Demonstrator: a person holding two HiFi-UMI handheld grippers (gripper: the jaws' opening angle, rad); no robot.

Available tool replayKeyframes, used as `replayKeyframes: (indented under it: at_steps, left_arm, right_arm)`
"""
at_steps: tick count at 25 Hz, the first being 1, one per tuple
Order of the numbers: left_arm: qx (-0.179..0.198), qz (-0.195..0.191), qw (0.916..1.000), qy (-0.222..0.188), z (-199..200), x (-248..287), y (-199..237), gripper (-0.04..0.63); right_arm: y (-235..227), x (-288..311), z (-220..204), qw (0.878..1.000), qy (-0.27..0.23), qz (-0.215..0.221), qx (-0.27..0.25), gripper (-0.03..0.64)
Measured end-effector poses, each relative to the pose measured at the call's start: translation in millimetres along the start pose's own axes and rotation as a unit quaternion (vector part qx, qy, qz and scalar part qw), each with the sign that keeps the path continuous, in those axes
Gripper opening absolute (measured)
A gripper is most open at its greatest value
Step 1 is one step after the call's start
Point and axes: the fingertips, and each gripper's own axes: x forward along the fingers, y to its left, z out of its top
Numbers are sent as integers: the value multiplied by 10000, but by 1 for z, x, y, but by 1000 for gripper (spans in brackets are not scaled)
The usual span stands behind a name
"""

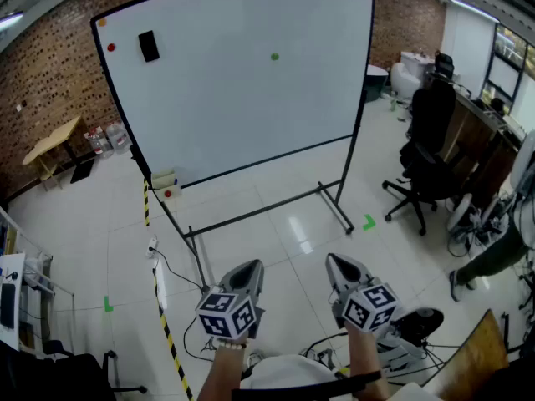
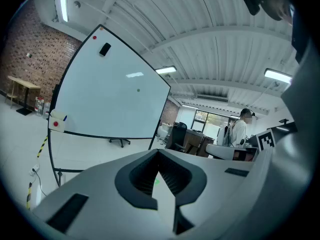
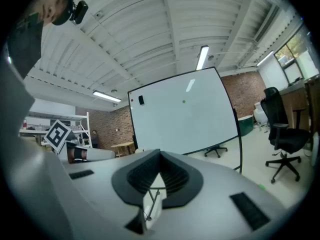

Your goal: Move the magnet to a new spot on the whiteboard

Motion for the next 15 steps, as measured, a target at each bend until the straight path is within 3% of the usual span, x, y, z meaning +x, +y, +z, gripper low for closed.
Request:
replayKeyframes:
  at_steps: [15]
  left_arm:
    - [124, 75, 9998, 104, -12, 37, -44, -2]
  right_arm:
    - [-53, -31, -1, 9998, -2, 17, 182, 7]
